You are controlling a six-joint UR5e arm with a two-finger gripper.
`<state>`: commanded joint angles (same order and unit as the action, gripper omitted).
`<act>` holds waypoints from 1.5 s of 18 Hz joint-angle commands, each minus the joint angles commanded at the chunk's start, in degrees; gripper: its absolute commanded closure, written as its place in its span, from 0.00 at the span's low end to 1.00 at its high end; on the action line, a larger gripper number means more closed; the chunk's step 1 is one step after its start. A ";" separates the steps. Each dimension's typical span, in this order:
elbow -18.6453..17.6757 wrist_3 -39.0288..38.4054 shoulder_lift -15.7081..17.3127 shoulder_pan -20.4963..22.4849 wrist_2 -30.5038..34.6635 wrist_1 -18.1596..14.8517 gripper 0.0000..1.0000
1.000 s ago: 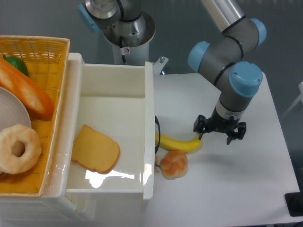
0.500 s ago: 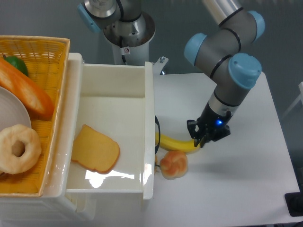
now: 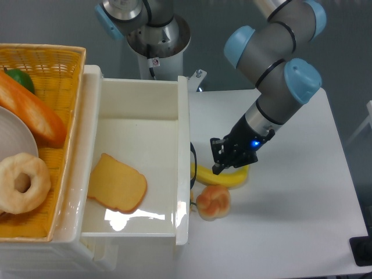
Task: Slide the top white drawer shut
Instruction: 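Press the gripper against the drawer front and push it inward, then keep pushing the drawer front until the drawer is fully shut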
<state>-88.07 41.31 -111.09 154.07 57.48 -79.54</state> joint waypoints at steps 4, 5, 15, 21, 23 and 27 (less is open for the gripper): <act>0.00 0.18 0.09 0.26 -0.88 -1.23 1.00; 0.00 0.18 0.09 0.26 -1.32 -1.32 1.00; 1.85 0.00 1.32 -0.70 -4.31 -6.68 1.00; 1.76 -0.26 1.67 -1.93 -4.22 -6.86 1.00; 1.58 -0.26 2.02 -2.63 -4.22 -6.86 1.00; 0.97 -0.26 2.02 -3.60 -4.13 -6.86 1.00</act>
<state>-87.10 41.04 -109.07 150.47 53.35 -86.40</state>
